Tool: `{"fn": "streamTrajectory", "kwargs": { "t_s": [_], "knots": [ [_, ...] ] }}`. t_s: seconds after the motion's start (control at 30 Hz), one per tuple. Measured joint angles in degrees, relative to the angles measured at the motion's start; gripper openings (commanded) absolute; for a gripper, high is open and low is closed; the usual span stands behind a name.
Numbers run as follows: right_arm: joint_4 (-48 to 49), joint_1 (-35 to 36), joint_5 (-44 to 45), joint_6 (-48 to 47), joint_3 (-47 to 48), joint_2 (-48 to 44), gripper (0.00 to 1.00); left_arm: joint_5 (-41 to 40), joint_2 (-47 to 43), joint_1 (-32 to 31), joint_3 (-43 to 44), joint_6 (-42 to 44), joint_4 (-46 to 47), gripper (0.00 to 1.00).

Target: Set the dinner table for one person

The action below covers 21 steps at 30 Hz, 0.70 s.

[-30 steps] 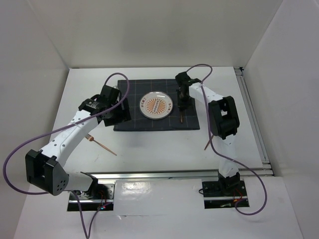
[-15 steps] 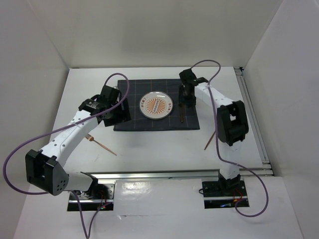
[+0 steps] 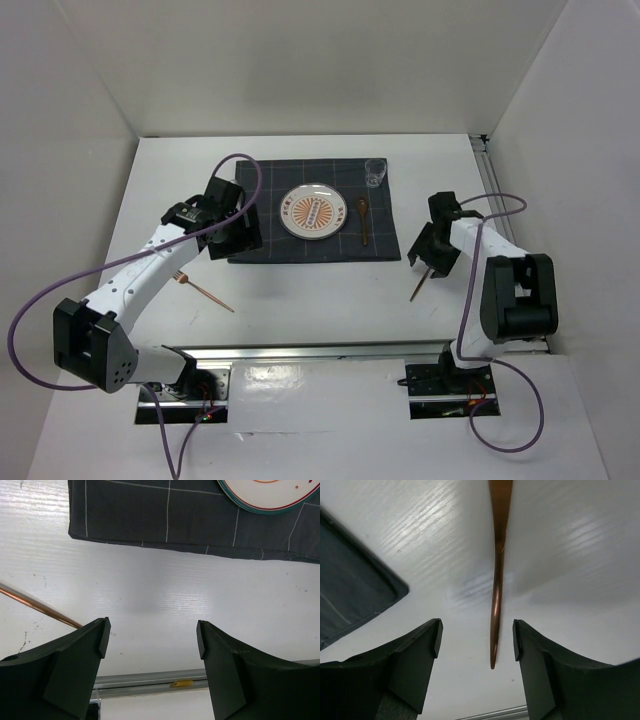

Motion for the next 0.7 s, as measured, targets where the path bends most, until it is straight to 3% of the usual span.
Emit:
{"fn": "streamTrajectory", "kwargs": {
  "t_s": [0.33, 0.47, 0.5, 0.53, 0.7],
  "knots": [
    [2.75, 0.04, -1.09, 1.88, -3.52, 3.67, 0.47, -0.02, 0.0, 0.0, 0.0, 0.07, 0.02, 0.87],
    [3.39, 0.02, -1.07, 2.27, -3.61, 3.72, 0.19, -0.02, 0.0, 0.0, 0.0, 0.07, 0.02, 0.87],
    [3.54, 0.04, -0.96, 2.23, -3.61, 3.76, 0.07, -0.02, 0.0, 0.0, 0.0, 0.07, 0.02, 0.87],
    [3.61, 0.04, -0.9, 2.16, -3.61, 3.74, 0.01, -0.02, 0.0, 0.0, 0.0, 0.07, 0.04, 0.87],
    [3.02, 0.61, 1.27, 1.22, -2.84, 3.08, 0.0, -0.33, 0.0, 0.0, 0.0, -0.02, 0.0, 0.86]
  ]
}}
